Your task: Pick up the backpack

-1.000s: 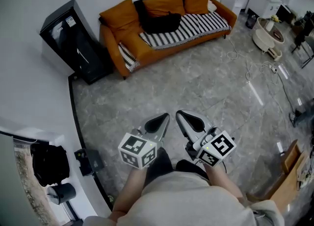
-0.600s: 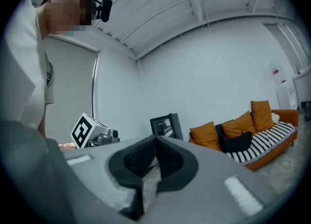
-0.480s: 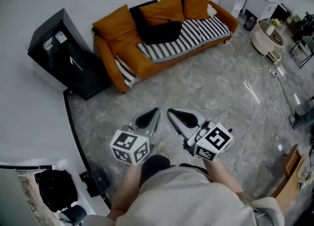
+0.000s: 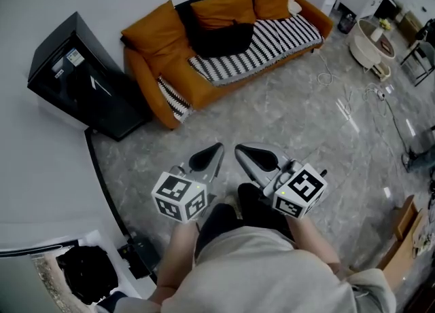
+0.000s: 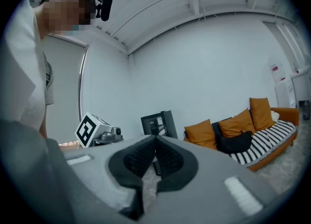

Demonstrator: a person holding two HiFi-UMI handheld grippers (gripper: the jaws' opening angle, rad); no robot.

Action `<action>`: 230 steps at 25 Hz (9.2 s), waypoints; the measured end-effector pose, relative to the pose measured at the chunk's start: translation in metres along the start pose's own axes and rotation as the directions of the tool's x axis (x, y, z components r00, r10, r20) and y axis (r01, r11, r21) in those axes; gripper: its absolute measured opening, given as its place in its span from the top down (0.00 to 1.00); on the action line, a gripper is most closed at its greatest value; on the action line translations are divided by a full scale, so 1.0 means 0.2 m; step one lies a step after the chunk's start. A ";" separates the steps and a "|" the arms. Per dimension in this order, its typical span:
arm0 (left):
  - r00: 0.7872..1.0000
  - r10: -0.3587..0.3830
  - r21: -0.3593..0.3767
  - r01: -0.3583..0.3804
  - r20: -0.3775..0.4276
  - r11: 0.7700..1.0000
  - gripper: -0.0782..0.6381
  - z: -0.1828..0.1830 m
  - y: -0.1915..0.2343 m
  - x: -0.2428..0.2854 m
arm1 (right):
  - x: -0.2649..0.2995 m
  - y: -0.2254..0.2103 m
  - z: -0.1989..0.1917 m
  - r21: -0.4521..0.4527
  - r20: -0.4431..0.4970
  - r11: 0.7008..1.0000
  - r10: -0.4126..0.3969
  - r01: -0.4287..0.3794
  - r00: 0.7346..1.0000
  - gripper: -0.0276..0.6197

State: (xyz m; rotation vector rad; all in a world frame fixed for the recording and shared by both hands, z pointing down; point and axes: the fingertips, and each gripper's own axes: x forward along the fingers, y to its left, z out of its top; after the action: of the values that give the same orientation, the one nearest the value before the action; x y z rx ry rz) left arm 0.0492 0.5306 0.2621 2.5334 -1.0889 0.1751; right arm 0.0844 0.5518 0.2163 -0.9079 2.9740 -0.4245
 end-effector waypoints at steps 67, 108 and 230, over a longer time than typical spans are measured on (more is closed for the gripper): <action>0.986 0.079 -0.219 -0.045 0.148 0.975 0.88 1.40 2.77 1.92 | 2.45 -2.51 0.85 -0.018 0.033 1.000 0.015 -0.014 0.999 0.95; 0.984 0.176 -0.378 -0.175 -0.033 0.909 0.88 0.97 3.26 2.38 | 3.02 -3.17 0.49 0.116 -0.192 0.988 0.121 -0.100 0.974 0.95; 0.963 0.256 -0.525 -0.262 -0.086 0.810 0.88 0.25 4.00 2.94 | 3.65 -4.02 -0.88 0.333 -0.346 0.925 -0.060 0.182 0.936 0.92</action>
State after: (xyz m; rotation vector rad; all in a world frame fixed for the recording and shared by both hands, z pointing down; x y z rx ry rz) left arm -0.1215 -0.3873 0.5995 1.8817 -1.2699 -0.0435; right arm -0.0967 -0.4439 0.6478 -1.0709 2.9600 -1.1942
